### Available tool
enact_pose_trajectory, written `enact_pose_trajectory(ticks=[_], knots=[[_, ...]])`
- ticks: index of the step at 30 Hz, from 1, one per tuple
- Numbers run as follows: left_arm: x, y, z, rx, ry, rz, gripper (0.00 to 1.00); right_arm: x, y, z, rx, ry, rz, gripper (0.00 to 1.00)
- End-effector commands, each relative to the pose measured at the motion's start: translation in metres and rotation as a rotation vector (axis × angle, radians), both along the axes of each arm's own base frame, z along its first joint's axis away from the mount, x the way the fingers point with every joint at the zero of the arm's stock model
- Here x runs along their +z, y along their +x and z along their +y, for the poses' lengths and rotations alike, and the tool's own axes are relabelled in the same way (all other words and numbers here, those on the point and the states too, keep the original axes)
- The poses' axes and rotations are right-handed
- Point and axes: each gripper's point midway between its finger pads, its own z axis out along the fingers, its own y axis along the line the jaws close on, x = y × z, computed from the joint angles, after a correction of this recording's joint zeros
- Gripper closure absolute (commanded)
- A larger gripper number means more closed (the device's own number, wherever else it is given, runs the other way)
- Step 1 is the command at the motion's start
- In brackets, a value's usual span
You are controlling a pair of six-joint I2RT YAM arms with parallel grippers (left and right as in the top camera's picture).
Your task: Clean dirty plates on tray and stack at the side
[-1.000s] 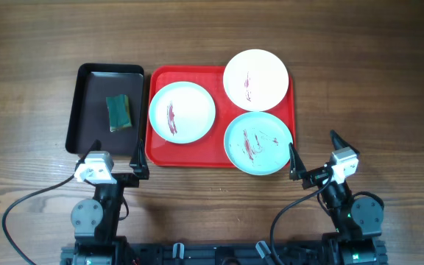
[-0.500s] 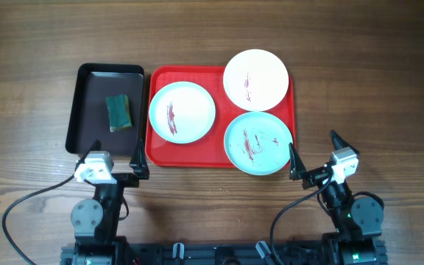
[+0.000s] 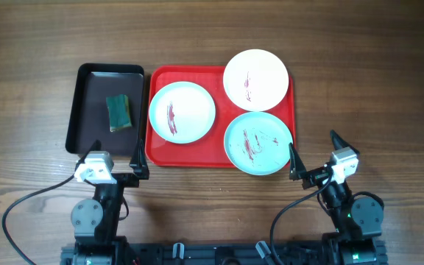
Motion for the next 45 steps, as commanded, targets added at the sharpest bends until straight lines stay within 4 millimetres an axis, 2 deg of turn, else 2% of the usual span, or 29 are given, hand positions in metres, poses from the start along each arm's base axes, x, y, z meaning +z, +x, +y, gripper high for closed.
enact_pose_trajectory(ticks=[1,9,11,13,21,29,33,38,42,45], knots=[[-0.002,0.0,-0.003,-0.015,0.019,0.0,0.0,0.0,0.0,-0.001,-0.004,-0.018,-0.007,0.0],[-0.002,0.0,-0.004,-0.02,0.013,-0.001,0.0,0.006,0.001,-0.004,-0.026,-0.023,-0.033,0.01],[0.0,0.0,-0.004,-0.019,-0.035,-0.003,0.0,0.009,0.0,0.001,0.004,-0.033,-0.048,0.01],[0.01,-0.001,-0.01,-0.049,-0.09,-0.036,0.0,0.011,-0.003,0.008,0.046,-0.052,-0.062,0.0],[0.023,-0.008,-0.018,-0.097,-0.095,-0.002,0.0,0.04,-0.012,0.021,0.129,-0.036,-0.124,0.0],[0.075,-0.023,-0.019,-0.104,-0.089,0.037,0.0,0.075,-0.018,0.034,0.218,-0.016,-0.114,0.0],[0.092,-0.024,-0.019,-0.099,-0.09,0.131,0.0,0.09,-0.012,0.042,0.266,-0.016,-0.057,0.0],[0.107,-0.015,-0.019,-0.09,-0.091,0.321,0.0,0.1,0.008,0.045,0.273,-0.009,0.114,0.0],[0.112,-0.002,-0.018,-0.084,-0.072,0.496,0.0,0.109,0.024,0.053,0.313,0.003,0.267,0.0],[0.109,0.008,-0.015,-0.055,-0.065,0.659,0.0,0.111,0.037,0.055,0.317,0.014,0.408,0.0]])
